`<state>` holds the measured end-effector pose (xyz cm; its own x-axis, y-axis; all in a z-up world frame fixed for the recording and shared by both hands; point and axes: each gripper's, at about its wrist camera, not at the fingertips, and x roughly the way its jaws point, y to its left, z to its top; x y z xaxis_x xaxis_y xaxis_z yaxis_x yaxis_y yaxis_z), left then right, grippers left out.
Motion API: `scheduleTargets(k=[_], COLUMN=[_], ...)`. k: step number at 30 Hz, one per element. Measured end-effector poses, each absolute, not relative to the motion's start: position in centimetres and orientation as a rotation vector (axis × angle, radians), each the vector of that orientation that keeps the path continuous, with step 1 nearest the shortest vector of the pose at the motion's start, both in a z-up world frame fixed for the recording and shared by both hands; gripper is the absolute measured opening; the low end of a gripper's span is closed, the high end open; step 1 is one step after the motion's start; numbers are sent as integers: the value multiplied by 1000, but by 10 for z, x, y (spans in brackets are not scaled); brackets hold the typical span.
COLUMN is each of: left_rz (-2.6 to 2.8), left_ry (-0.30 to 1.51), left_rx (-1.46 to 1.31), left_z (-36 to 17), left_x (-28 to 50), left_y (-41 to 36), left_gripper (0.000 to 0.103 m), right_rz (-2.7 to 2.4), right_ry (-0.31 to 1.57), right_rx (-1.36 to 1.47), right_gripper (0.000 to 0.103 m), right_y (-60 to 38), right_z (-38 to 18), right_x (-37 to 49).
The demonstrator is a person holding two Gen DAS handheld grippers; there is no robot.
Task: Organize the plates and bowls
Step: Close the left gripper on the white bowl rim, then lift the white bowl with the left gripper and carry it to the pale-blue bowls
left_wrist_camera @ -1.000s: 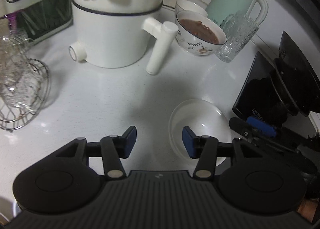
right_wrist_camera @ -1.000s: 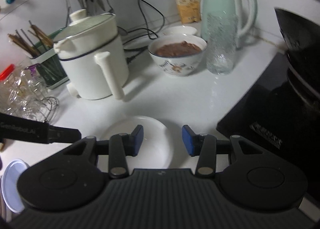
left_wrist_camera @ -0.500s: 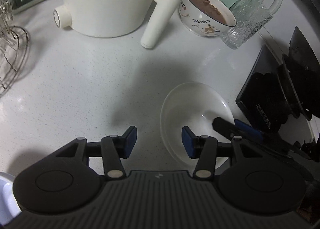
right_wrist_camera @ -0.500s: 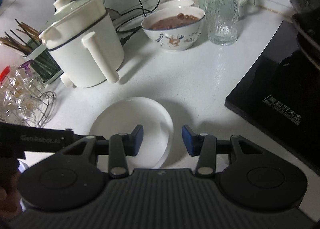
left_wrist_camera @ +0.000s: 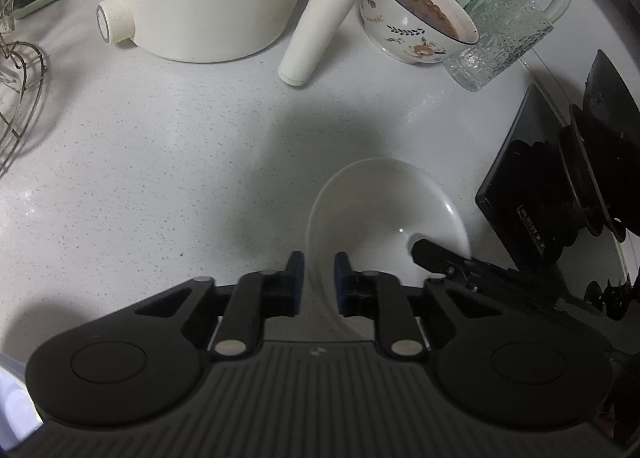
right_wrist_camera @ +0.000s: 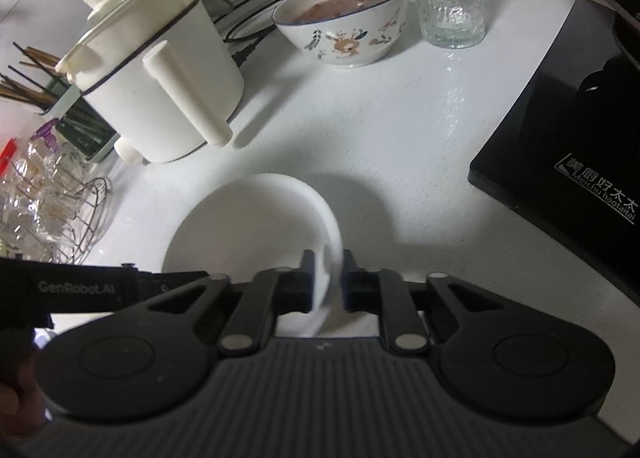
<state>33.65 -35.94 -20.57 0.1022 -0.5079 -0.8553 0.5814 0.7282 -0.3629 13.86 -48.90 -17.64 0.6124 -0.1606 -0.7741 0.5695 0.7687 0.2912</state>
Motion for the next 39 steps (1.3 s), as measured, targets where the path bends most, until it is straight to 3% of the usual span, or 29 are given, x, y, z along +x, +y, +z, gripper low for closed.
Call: scheduleTargets(k=[39], left_rz=[-686], left_ry=[1182], left_rx=[-16], left_z=[-128], left_x=[295], left_y=[-279], left_gripper=[15], right_rz=[-300], right_ry=[761], right_rx=[564], right_gripper=[11], right_y=[-441], right_z=[-117], right_x=[121])
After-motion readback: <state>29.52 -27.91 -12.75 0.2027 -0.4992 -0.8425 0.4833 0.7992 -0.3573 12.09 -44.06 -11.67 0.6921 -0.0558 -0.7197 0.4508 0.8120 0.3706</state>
